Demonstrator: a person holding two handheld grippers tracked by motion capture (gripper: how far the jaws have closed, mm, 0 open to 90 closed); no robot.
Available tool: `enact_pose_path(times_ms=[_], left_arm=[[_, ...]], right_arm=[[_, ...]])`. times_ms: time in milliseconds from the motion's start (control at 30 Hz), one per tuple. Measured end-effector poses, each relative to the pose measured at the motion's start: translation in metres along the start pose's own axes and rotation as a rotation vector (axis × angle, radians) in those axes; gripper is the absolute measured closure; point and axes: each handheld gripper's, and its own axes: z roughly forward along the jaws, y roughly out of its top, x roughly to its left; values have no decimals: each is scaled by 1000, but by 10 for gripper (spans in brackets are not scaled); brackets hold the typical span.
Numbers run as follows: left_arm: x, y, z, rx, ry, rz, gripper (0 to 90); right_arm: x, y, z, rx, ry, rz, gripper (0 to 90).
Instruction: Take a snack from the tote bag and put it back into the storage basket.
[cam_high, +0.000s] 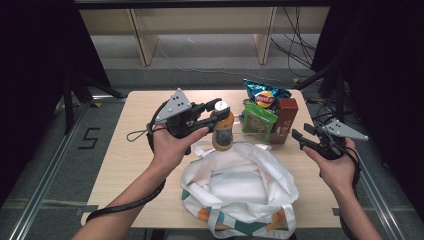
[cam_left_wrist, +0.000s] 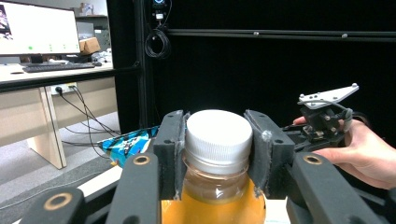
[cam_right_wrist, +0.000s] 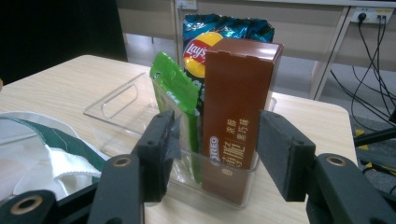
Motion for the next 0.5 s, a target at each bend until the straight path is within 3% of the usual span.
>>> enact_pose_path(times_ms=[67,133,233,500], left_arm=[[2,0,1,-1,4,-1,592],[4,0,3,-2,8,0,592],[8,0,5,-4,12,-2,591],[17,-1,13,-12,23,8,592]], right_arm=[[1,0,0,-2,12,13,486],[3,-1,0,-19,-6,40,486],[-1,-2,0,-16,-8,-18,486],[3,-3,1,-3,11,22,485]])
